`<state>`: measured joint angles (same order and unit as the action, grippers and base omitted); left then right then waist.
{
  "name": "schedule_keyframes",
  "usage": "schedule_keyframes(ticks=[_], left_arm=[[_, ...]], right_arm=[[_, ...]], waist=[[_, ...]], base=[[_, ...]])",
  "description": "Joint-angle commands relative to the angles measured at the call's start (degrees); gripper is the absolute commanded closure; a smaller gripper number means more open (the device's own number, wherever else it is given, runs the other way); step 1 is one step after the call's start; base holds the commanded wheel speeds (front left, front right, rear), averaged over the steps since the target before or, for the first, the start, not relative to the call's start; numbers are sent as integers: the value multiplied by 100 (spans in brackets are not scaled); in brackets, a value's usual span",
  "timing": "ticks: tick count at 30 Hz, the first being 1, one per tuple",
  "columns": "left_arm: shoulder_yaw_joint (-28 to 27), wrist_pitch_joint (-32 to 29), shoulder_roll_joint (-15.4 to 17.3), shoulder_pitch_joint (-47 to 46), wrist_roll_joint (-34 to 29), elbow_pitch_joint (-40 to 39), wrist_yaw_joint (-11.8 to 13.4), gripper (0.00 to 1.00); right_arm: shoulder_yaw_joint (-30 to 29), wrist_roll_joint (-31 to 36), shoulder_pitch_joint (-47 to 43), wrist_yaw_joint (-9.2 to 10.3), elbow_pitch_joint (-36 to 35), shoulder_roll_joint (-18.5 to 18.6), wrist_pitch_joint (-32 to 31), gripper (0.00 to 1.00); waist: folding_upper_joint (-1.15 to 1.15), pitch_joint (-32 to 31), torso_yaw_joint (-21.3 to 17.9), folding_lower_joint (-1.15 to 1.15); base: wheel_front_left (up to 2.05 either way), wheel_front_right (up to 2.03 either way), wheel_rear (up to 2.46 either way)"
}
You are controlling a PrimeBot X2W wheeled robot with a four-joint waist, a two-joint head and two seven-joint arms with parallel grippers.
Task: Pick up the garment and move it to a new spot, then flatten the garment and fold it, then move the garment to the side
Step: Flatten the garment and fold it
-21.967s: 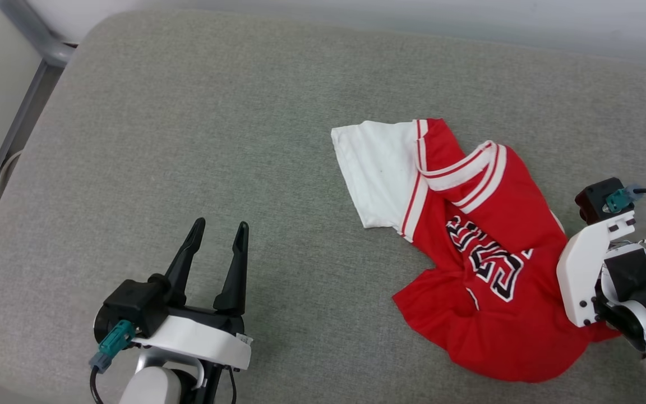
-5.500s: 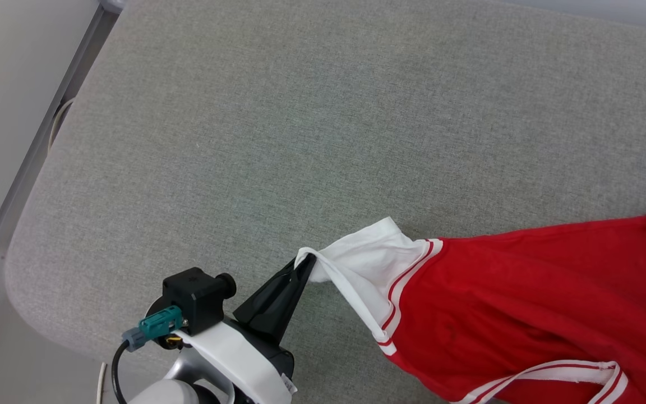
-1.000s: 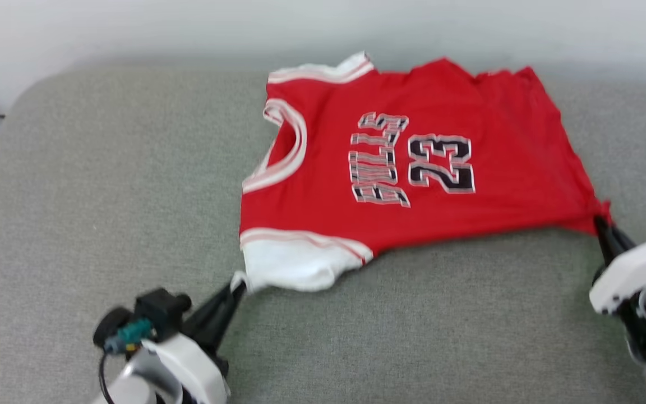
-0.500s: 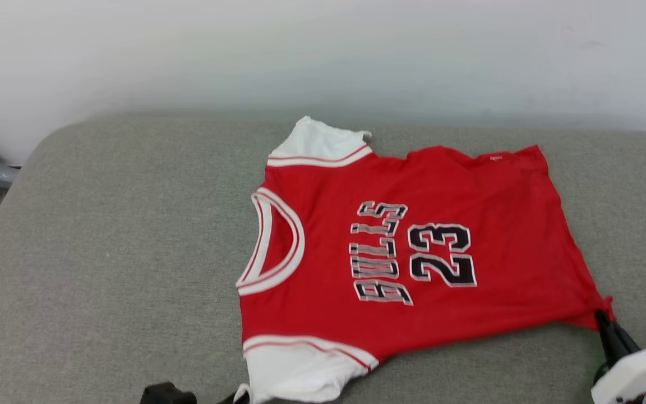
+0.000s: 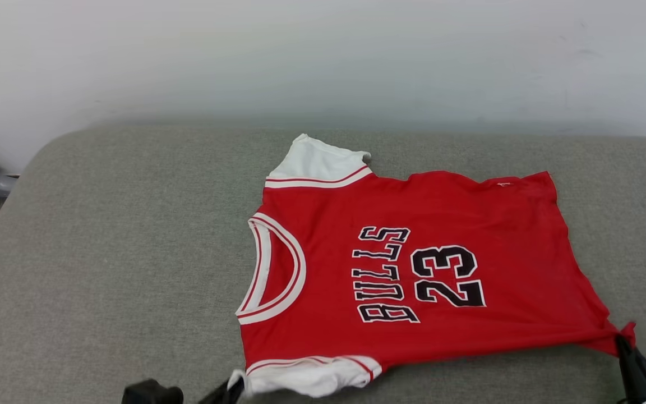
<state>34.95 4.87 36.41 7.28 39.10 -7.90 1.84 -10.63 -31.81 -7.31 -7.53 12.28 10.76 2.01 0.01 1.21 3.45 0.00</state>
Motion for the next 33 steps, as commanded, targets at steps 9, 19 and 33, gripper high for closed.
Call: schedule_keyframes(ticks=[9, 19, 33], left_arm=[[-330, -26, 78, -842, -24, -111, -61, 100], [-448, -267, 91, -1913, -111, 308, -301, 100], [-65, -524, -263, -3221, -289, 1710, -737, 100]], right_arm=[[90, 657, 240, 9, -434, 297, -325, 100], [404, 1136, 1096, 8, -449, 510, -987, 100], [703, 1707, 2049, 9, 286, 584, -1458, 100]], waist=[[-1, 277, -158, 0], [-1, 891, -227, 0], [-1, 1462, -222, 0]], base=[[0, 0, 0], [0, 0, 0], [0, 0, 0]])
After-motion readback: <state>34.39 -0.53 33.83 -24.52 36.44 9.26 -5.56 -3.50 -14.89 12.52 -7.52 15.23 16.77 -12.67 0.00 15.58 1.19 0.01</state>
